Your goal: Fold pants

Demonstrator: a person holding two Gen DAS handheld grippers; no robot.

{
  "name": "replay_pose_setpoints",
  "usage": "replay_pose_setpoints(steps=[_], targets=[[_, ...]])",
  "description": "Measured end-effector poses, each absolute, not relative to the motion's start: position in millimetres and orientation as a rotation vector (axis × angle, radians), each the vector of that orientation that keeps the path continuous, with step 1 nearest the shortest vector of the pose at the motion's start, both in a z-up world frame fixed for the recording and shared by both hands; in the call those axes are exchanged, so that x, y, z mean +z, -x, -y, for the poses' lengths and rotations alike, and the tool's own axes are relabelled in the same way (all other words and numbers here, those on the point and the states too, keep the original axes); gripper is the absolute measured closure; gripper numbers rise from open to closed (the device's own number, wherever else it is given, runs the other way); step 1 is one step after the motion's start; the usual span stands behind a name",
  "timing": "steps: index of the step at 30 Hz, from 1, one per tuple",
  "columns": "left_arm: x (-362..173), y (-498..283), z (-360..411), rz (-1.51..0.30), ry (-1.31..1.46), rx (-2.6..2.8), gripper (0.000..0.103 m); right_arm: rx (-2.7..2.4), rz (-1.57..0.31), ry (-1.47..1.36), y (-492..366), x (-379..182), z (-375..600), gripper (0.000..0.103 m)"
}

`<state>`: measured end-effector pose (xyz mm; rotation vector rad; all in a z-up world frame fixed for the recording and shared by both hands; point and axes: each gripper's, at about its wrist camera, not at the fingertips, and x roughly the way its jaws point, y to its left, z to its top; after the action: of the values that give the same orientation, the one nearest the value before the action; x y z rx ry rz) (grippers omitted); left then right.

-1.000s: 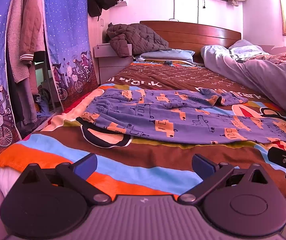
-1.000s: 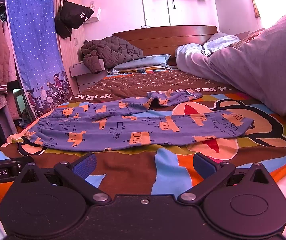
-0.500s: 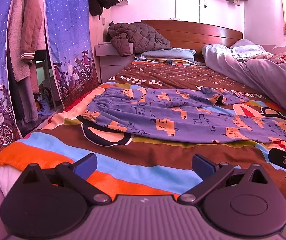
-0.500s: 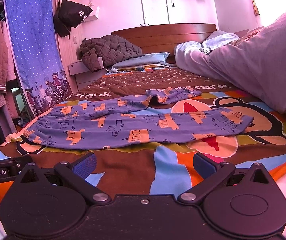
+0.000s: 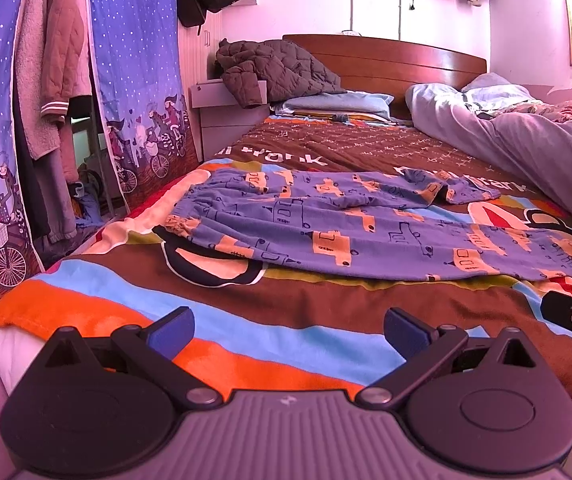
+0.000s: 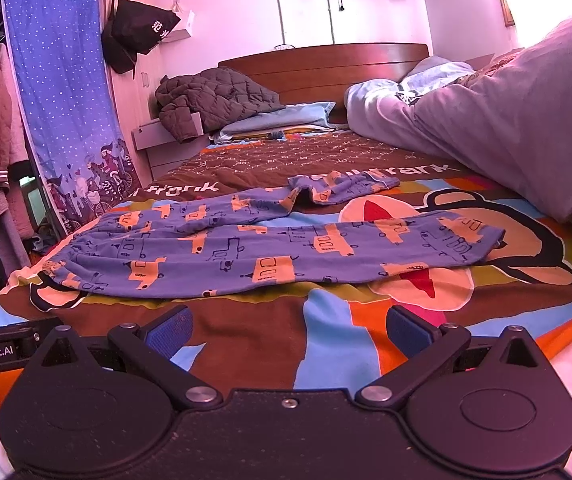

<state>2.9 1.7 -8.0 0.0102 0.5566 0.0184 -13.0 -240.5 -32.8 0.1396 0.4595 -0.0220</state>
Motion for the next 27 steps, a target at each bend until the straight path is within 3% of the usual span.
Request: replay_pose_setpoints(steps=[27], targets=[[-6.4,-4.0,-4.0,-0.567,0.003,0.018,0.000,-0.025,-0.454,-0.138,12.8,-32.3,243.8,0.001]])
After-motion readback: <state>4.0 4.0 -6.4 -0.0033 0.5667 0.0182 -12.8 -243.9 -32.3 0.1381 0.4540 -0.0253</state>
